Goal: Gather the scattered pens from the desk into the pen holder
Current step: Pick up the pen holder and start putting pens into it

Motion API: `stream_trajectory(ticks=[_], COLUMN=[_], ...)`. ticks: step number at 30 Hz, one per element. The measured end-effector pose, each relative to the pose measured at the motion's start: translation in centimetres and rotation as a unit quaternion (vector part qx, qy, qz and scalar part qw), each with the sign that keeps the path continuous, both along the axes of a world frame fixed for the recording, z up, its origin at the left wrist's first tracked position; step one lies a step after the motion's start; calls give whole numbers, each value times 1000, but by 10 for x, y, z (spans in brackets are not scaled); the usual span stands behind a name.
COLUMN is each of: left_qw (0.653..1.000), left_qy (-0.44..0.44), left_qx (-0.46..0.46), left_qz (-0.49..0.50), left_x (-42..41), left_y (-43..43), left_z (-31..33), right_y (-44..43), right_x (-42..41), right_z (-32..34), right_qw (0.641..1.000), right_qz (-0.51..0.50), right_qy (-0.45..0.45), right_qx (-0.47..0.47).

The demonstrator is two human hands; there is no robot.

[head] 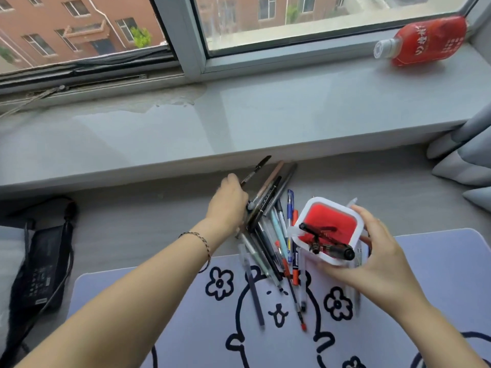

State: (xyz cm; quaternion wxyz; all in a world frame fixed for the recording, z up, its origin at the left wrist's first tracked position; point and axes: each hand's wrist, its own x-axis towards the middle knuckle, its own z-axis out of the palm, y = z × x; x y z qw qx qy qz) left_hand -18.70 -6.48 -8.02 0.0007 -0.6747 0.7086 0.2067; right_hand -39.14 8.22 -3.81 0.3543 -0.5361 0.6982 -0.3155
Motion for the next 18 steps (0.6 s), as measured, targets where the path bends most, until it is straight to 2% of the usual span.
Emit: stream_trajectory(ticks=[2,7,14,18], left_qw=[1000,993,991,968], left_qy=[22,44,90,224], left_qx=[5,107,100,110], left_qz=[-14,-8,8,32], left_x=[-12,-22,-7,19], left_y=[-4,-12,19,77], left_z=[-2,-3,24,66], right_y=[-4,-12,-6,6], right_x=[-1,-3,-5,-6], right_z=[-2,-1,4,5], right_qw=[1000,1000,1000,1000], right_qz=[-1,-6,-2,11], right_qy=[10,4,13,24], right_qx=[6,16,9,10])
